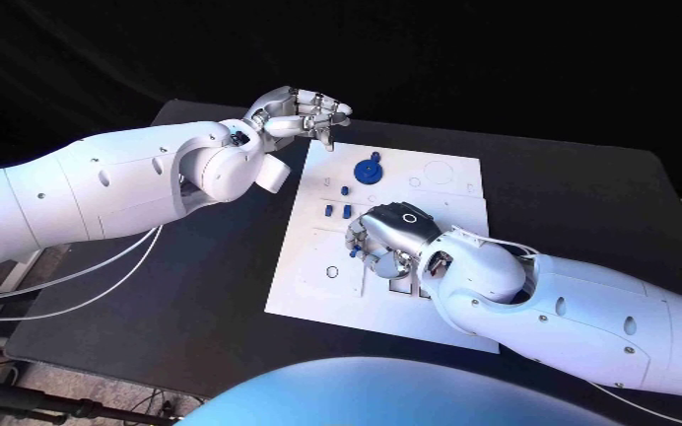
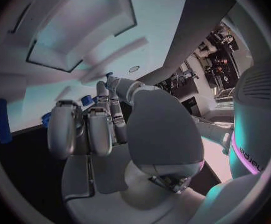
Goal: Assemble the parts on the task board
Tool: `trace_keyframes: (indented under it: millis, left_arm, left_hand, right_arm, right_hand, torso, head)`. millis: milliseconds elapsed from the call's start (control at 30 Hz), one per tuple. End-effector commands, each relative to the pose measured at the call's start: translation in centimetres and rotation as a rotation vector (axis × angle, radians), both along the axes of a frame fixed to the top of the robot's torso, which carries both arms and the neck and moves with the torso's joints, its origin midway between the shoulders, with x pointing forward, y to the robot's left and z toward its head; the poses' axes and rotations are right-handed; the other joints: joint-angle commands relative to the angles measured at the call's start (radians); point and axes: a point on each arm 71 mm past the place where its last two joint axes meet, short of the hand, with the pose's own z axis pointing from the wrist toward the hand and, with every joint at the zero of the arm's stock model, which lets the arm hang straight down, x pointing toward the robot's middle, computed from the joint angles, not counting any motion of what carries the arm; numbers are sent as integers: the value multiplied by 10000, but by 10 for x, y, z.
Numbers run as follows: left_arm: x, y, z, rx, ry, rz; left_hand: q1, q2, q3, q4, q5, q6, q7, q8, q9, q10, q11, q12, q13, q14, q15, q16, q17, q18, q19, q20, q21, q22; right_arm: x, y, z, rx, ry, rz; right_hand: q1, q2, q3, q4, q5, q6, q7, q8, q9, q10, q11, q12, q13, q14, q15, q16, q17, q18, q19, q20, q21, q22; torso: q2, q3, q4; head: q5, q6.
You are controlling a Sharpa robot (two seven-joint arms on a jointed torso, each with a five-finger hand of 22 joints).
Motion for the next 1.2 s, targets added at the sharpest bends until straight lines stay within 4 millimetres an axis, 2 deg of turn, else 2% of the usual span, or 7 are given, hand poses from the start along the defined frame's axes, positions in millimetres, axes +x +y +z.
trace_keyframes:
  millis: [33,467,767,900,1033,1100,1200]
  left_arm:
    - [-1,-2,1,-94,13,-195]
    - [0,-3,1,-85,51,-224]
    - [-1,-2,0,-51,109,-256]
    - [0,-2,0,-44,123,-261]
    - [0,-2,0,-34,146,-270]
    - [0,-1,0,-27,155,-265]
    - [0,0,0,-15,164,-249]
  left_hand:
    - [-36,37,-32,-51,14,-35,20,-66,-6,-31,21,-30,-13,16,62,-45,-9,52,49,18,-58,-9]
    - [-45,40,-37,-46,14,-38,22,-72,-6,-37,24,-30,-14,14,64,-45,-10,52,49,21,-64,-13]
    - [-69,56,-50,-31,13,-43,26,-88,-4,-50,28,-30,-16,30,69,-27,-9,54,63,28,-71,-21]
    - [-82,52,-59,-25,10,-48,28,-95,-4,-58,31,-32,-17,30,71,-25,-9,54,65,31,-75,-24]
    - [-90,49,-64,-21,7,-53,29,-101,-5,-65,33,-34,-18,26,73,-25,-10,53,65,33,-80,-27]
    - [-95,47,-68,-18,5,-56,31,-105,-5,-70,34,-35,-19,24,75,-25,-11,53,65,34,-83,-30]
    - [-95,47,-68,-18,5,-56,31,-105,-5,-70,34,-35,-19,24,75,-25,-11,53,65,34,-83,-30]
  right_arm:
    - [-1,0,-4,-359,-4,79]
    - [-4,5,-8,-490,193,267]
    - [-1,1,-8,-407,147,70]
    - [-1,0,-7,-206,10,-27]
    - [-2,-2,-3,76,-152,-113]
    - [-3,-5,-2,189,-216,-162]
    - [-4,-10,1,344,-296,-250]
  right_hand:
    - [2,99,13,-38,25,-24,64,-35,16,263,-188,22,13,539,-27,51,189,-81,168,-20,-35,-2]
    - [-219,47,-120,-17,4,-48,68,-63,57,230,-170,-54,80,530,-6,50,173,-72,142,7,-64,-11]
    - [-565,-111,-280,52,152,-558,241,-464,-28,-355,45,-462,63,470,163,-54,-22,-24,32,141,-316,-193]
    - [-795,-352,-438,134,156,-1041,345,-785,-134,-965,198,-624,22,418,300,-141,-172,42,-93,258,-635,-442]
    - [-855,-524,-679,164,170,-1565,316,-1134,-231,-1844,262,-530,57,251,361,-436,-624,200,-374,348,-1380,-1036]
    - [-847,-564,-778,167,185,-1658,195,-1190,-232,-2054,269,-409,99,199,362,-503,-734,238,-443,362,-1585,-1199]
    - [-850,-571,-820,176,190,-1679,213,-1205,-230,-2125,270,-347,120,172,363,-548,-808,252,-468,365,-1662,-1259]
  torso:
    - [2,-2,-2]
    - [7,-6,-3]
    - [-5,-2,2]
    - [-3,-5,-5]
    - [-5,-3,-3]
    - [-1,-4,-3]
    - [-4,-4,-1]
  head:
    - [-2,-9]
    - [-44,-40]
    - [-42,-40]
    - [-47,-40]
    - [-52,-40]
    - [-52,-38]
    - [-58,-40]
